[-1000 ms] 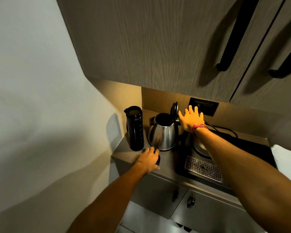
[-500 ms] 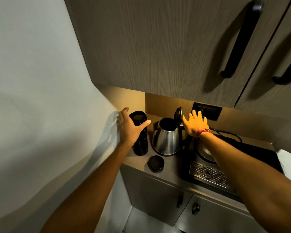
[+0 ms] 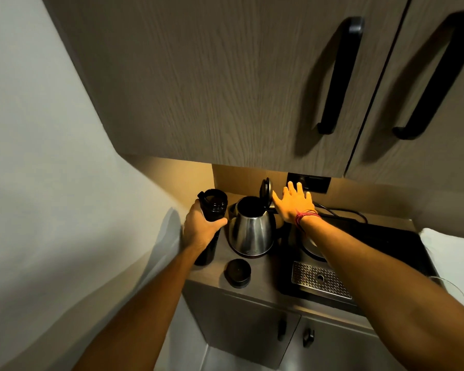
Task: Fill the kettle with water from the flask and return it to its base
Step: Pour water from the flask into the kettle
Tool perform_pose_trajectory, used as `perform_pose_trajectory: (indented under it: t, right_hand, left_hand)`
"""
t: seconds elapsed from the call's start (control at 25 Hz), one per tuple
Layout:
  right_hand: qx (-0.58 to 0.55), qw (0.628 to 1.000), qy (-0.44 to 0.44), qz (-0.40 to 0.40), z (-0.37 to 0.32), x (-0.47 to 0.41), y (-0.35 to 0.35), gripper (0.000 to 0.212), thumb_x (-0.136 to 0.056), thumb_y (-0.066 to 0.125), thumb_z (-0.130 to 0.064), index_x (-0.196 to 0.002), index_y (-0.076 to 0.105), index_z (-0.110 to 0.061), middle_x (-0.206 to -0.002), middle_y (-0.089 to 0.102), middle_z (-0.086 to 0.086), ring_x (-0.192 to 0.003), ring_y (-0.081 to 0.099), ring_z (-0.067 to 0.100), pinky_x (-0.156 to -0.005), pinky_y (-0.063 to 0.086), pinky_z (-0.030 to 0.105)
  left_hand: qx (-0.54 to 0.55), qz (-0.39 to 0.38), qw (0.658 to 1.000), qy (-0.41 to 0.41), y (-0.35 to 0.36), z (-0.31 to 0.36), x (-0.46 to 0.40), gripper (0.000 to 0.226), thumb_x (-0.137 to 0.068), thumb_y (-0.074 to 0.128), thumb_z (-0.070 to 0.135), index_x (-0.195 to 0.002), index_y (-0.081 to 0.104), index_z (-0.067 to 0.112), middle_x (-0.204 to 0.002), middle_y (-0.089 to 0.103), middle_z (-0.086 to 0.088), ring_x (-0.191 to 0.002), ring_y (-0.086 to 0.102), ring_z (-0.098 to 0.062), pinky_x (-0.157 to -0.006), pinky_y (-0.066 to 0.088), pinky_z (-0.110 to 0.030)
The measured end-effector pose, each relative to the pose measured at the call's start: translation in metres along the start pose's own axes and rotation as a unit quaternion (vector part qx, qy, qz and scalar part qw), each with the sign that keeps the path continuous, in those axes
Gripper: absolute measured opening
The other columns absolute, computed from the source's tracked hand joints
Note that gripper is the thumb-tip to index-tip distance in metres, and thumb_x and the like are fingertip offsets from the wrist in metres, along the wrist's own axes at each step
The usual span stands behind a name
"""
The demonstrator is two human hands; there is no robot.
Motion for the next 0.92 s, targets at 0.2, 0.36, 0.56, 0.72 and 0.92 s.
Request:
perform_pose_trajectory:
  t: [0.2,0.36,0.56,0.72,0.92]
  right_hand:
    - [-0.011,1.000,-0.003,0.005,0.001,-0.002,0.001,0.087,-0.092,0.009,-0.067,-0.154,0.026,-0.009,-0.167,0.007,0.009,-0.154,0.000,0.031,-0.124,0.006,0.054]
    - [-0.025,1.000,-0.005,0.010,0.001,-0.003,0.003,0.090,-0.091,0.008,-0.069,-0.154,0.025,-0.008,-0.166,0.007,0.010,-0.154,0.001,0.030,-0.124,0.006,0.053]
    - [-0.043,0.999,-0.007,0.019,0.002,-0.004,0.005,0.095,-0.087,0.006,-0.073,-0.154,0.025,-0.008,-0.166,0.008,0.009,-0.154,0.001,0.028,-0.124,0.005,0.053]
    - [-0.037,0.999,-0.012,0.026,0.003,-0.005,0.003,0.094,-0.088,0.006,-0.073,-0.155,0.020,-0.009,-0.167,0.006,0.008,-0.154,-0.001,0.027,-0.124,0.003,0.051]
    - [-0.039,0.998,-0.016,0.038,0.003,-0.005,0.003,0.090,-0.090,0.009,-0.071,-0.156,0.016,-0.009,-0.167,0.004,0.008,-0.154,-0.001,0.026,-0.125,0.003,0.050]
  left_hand:
    - [-0.171,-0.040,0.979,0.107,-0.006,0.033,-0.008,0.069,-0.053,0.075,0.059,-0.108,0.053,0.023,-0.097,0.063,0.004,-0.086,0.063,-0.020,-0.068,0.055,-0.034]
    - [-0.338,-0.058,0.927,0.150,-0.002,0.054,-0.014,0.079,-0.058,0.075,0.061,-0.113,0.052,0.009,-0.105,0.065,-0.010,-0.093,0.064,-0.029,-0.072,0.057,-0.038]
    - [-0.418,-0.071,0.894,0.143,0.009,0.068,-0.016,0.080,-0.059,0.075,0.067,-0.110,0.053,0.009,-0.108,0.066,-0.010,-0.098,0.065,-0.030,-0.074,0.053,-0.037]
    - [-0.465,-0.097,0.869,0.137,0.016,0.074,-0.019,0.078,-0.060,0.074,0.063,-0.114,0.051,0.011,-0.113,0.064,-0.009,-0.102,0.063,-0.030,-0.075,0.049,-0.035]
    - [-0.491,-0.114,0.853,0.136,0.019,0.077,-0.023,0.078,-0.058,0.073,0.060,-0.116,0.051,0.013,-0.114,0.063,-0.009,-0.103,0.062,-0.030,-0.073,0.046,-0.034]
Point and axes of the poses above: each hand's wrist, its own x-axis away from the middle knuckle, its own y-axis out of the palm, z = x × y, the point moved 5 cm from there along -x, towards the middle knuckle
